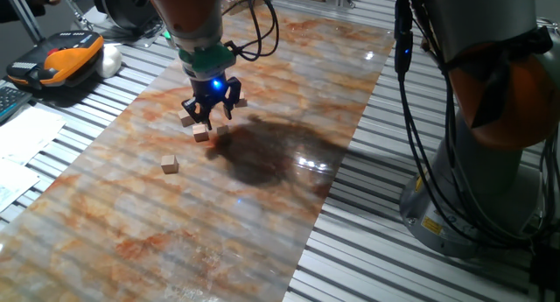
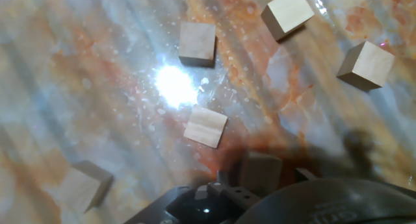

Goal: Stack the blocks into a pyramid shape

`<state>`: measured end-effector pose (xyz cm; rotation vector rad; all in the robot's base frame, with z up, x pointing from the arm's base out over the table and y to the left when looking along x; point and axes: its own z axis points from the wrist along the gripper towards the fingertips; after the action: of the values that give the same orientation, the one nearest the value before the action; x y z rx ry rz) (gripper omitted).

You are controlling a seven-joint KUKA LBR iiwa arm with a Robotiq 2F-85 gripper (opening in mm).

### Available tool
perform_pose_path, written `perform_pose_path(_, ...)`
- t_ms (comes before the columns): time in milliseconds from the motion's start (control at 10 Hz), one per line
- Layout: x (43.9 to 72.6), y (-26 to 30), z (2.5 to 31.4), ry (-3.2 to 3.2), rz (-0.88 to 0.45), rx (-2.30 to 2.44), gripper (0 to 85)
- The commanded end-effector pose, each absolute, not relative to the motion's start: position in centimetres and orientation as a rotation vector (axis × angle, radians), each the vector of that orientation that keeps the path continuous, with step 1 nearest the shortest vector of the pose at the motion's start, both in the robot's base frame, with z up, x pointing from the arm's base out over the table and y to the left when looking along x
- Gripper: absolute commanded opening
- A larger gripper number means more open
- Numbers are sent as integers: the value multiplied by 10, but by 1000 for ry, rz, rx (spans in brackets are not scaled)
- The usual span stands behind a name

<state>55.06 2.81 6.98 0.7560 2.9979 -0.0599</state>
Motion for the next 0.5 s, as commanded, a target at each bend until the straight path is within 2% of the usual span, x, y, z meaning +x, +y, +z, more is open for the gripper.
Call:
perform_pose_path(0, 551, 27, 65, 2996, -58, 748, 510)
perform_pose_path(400, 553, 26, 54, 2990, -55, 752, 510)
